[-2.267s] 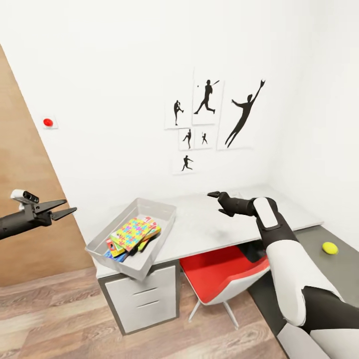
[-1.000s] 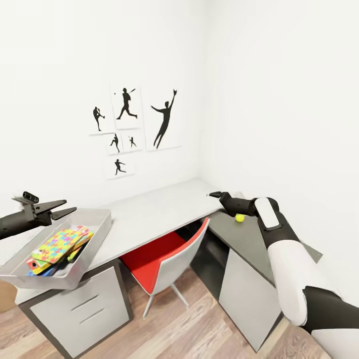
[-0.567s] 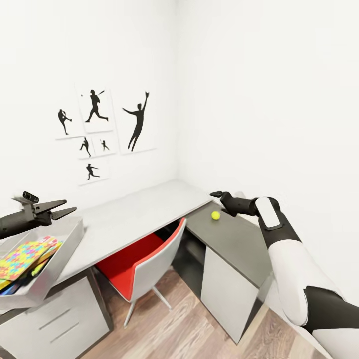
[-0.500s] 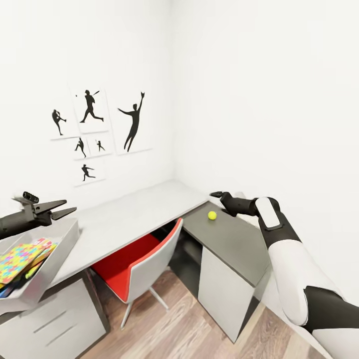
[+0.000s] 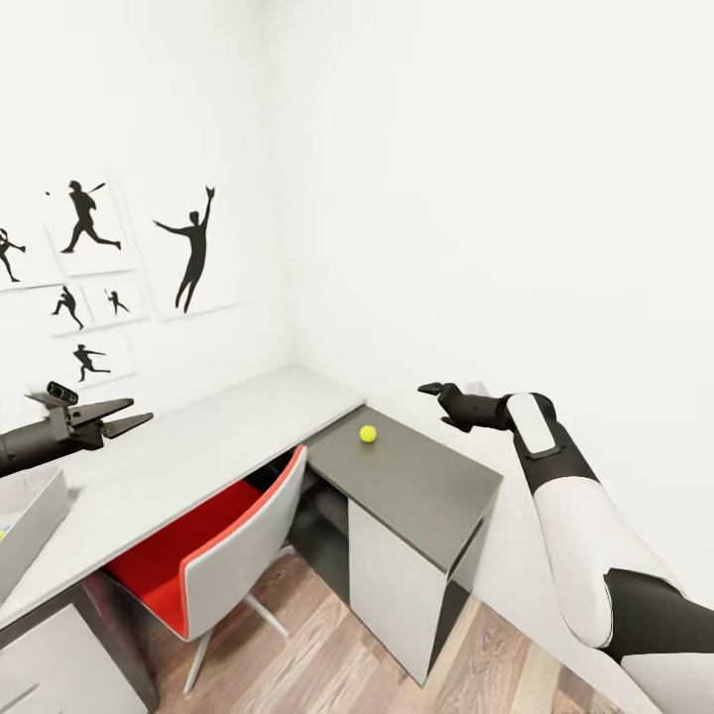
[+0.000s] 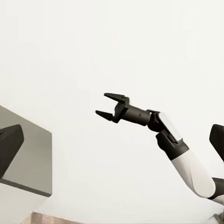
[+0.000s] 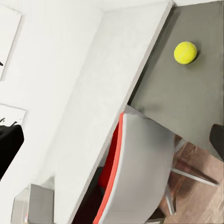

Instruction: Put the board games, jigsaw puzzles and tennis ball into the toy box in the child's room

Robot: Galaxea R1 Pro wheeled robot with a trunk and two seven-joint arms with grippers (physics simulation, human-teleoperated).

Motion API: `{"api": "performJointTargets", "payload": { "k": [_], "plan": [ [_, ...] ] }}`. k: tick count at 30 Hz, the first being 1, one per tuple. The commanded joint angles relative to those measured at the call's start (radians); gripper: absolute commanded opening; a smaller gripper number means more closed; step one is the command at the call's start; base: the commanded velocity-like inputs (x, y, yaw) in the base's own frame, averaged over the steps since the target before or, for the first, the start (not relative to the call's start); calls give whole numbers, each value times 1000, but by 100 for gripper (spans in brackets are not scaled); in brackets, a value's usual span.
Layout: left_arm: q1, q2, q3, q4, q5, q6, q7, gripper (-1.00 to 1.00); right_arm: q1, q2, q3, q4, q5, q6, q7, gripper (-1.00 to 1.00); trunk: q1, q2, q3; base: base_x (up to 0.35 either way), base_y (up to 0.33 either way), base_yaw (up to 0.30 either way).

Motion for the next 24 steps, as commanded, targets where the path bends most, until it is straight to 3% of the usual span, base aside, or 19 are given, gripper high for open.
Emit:
{"api": "performJointTargets", "payload": {
  "k": [1, 7, 24],
  "plan": [
    [-1, 0, 0, 0, -1, 11, -4, 100, -1, 0, 0, -1, -6, 4, -6, 100, 1, -2, -2, 232, -193, -250],
    [-1, 0, 0, 0, -3, 12, -4, 100, -1, 0, 3, -1, -6, 5, -7, 100, 1, -2, 0, 290, -76, -124],
    [-1, 0, -2, 0, -3, 11, -4, 100, -1, 0, 5, -1, -5, 5, -8, 100, 1, -2, 1, 211, -3, -5]
  ]
}}
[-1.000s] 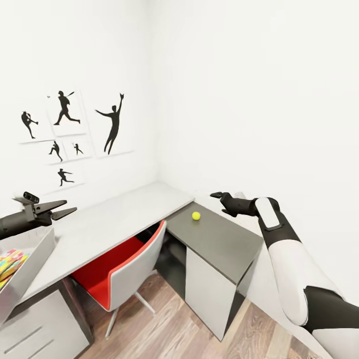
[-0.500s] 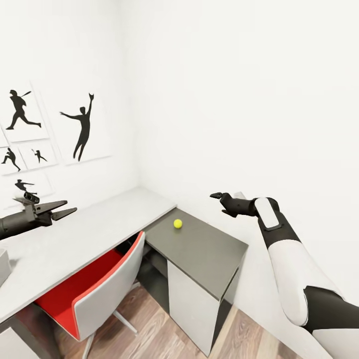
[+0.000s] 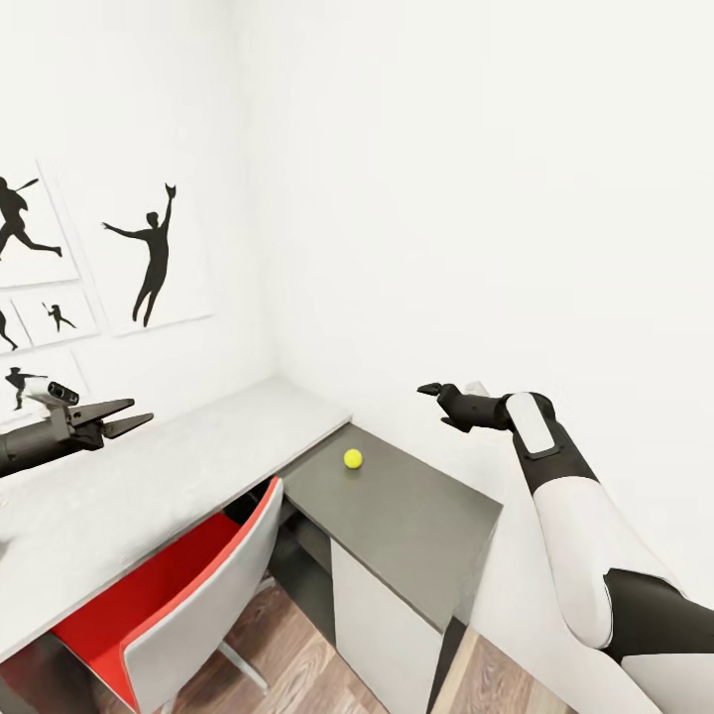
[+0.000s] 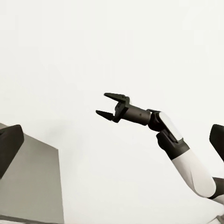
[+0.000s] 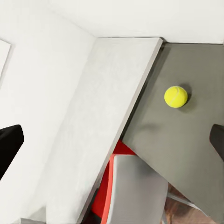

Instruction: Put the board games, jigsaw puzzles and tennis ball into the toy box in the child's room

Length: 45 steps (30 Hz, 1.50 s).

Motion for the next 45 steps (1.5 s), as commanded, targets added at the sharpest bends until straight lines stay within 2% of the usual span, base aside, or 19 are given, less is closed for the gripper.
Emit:
{"api": "performJointTargets", "payload": {
  "k": [1, 3, 8, 11, 19, 21, 24, 25, 27, 29, 34, 45],
  "plan": [
    [-1, 0, -1, 0, -1, 11, -4, 100, -1, 0, -2, -1, -5, 4, -6, 100, 1, -2, -2, 296, 0, 0],
    [-1, -1, -1, 0, -1, 10, -4, 100, -1, 1, -1, -1, 14, 3, -6, 100, 1, -2, -2, 299, 0, 0],
    [-1, -1, -1, 0, -1, 10, -4, 100, -1, 5, -2, 1, 122, 4, -6, 100, 1, -2, -2, 185, 0, 0],
    [-1, -1, -1, 0, -1, 10, -4, 100, -1, 8, -1, 3, 154, 4, -6, 100, 1, -2, -2, 44, 0, 0],
    [-1, -1, -1, 0, -1, 10, -4, 100, -1, 18, 9, 6, 172, 4, -7, 100, 1, -2, -2, 23, 3, 0],
    [-1, -1, -1, 0, -1, 10, -4, 100, -1, 20, 31, 9, 181, 5, -8, 100, 1, -2, -2, 142, 86, 0],
    [-1, -2, -1, 0, -1, 10, -4, 100, -2, 29, 125, 61, 224, 4, -42, 100, 1, -2, -2, 170, 103, 0],
    [-1, -2, -1, -1, -1, 10, -4, 100, -2, 35, 140, 73, 230, 3, -52, 100, 1, -2, -2, 110, 57, 0],
    [-1, -3, -1, -1, -1, 10, -4, 100, -3, 68, 180, 113, 244, 6, -96, 100, 1, -2, -2, 58, 30, 0],
    [-1, -5, -1, -1, -1, 10, -4, 100, -4, 97, 201, 141, 250, 12, -153, 100, 1, -2, -2, 22, 11, 0],
    [-1, -7, -1, -1, -3, 10, -4, 100, -4, 112, 212, 154, 252, 19, -211, 100, 1, -2, -2, 6, -58, 0],
    [-1, -8, -1, -2, -4, 10, -4, 100, -4, 113, 217, 154, 255, 17, -222, 100, 1, -2, -2, 29, -55, 0]
  ]
}}
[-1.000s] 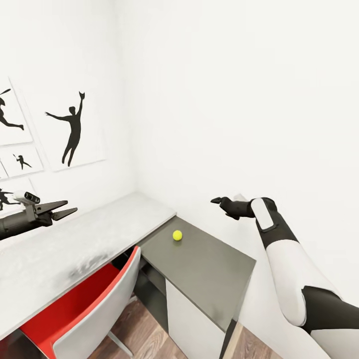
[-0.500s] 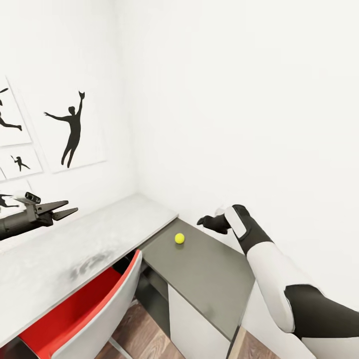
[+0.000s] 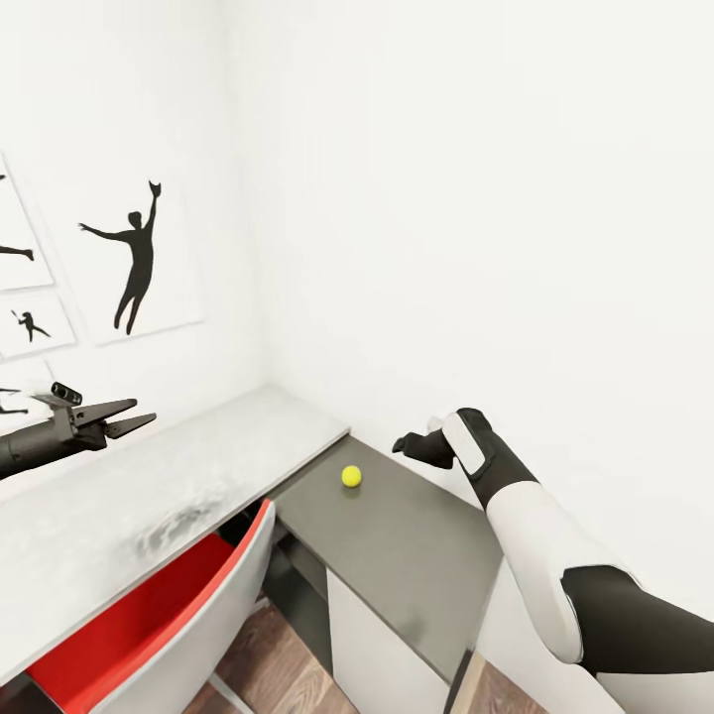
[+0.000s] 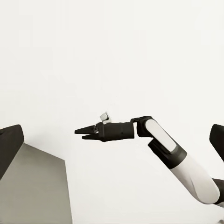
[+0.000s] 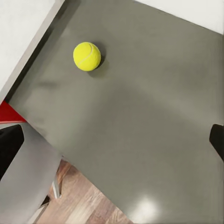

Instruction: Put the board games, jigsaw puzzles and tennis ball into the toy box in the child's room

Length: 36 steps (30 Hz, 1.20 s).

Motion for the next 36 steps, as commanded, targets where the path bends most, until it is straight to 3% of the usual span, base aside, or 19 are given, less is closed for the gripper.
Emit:
{"api": "performJointTargets", "payload": {
  "k": [1, 8, 27, 36],
  "plan": [
    [-1, 0, 0, 0, -1, 11, -4, 100, -1, 0, 3, -1, -10, 0, -10, 100, 1, -2, -2, 119, -4, 0],
    [-1, 0, 0, 0, -1, 11, -4, 100, -1, 0, 4, -1, -10, -4, -11, 100, 1, -2, -2, 41, -1, 92],
    [-1, -2, -2, 0, -1, 11, -4, 100, 0, -1, 4, -1, -9, -6, -8, 100, 1, -2, -2, 71, -46, 280],
    [-1, -2, -2, 0, -1, 11, -4, 100, 0, -1, 4, -1, -8, -6, -8, 100, 1, -2, -2, 151, 0, 70]
  ]
}}
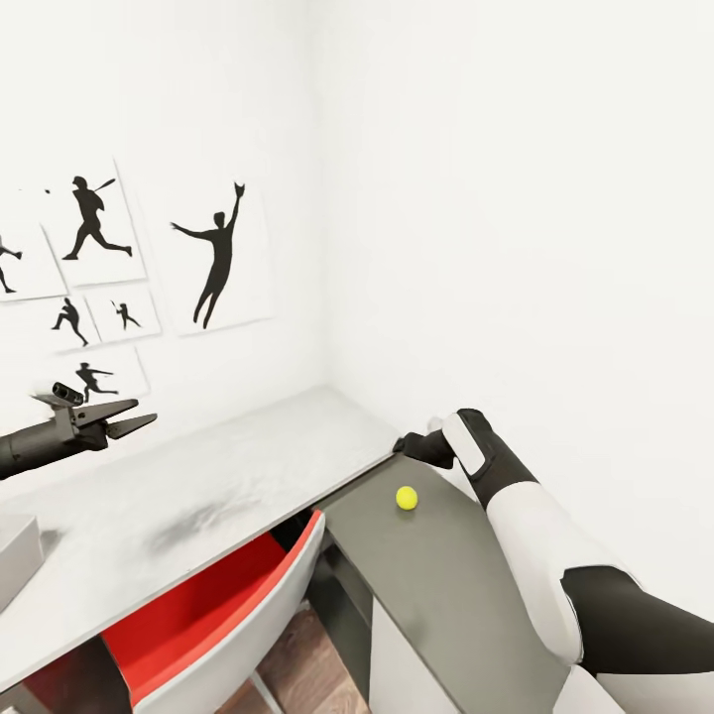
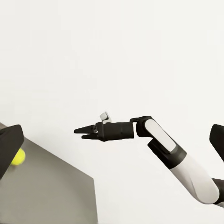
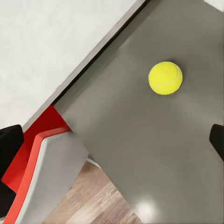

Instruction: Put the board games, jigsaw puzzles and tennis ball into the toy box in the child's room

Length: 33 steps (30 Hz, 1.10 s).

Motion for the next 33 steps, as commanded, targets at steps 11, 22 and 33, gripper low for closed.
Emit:
{"api": "performJointTargets", "payload": {
  "k": [11, 22, 33],
  "plan": [
    [-1, 0, 0, 0, -1, 11, -4, 100, -1, -1, 3, -1, -10, 1, -10, 100, 1, -2, -2, 122, 37, 39],
    [27, -10, -3, -3, 3, 14, -4, 100, -1, -3, 42, 0, -7, -28, -11, 100, 1, -2, -2, 21, 9, 99],
    [31, -22, 0, -5, 2, 13, -4, 100, -1, -11, 129, 68, -12, -132, -15, 100, 1, -2, -2, 87, 0, 3]
  ]
}}
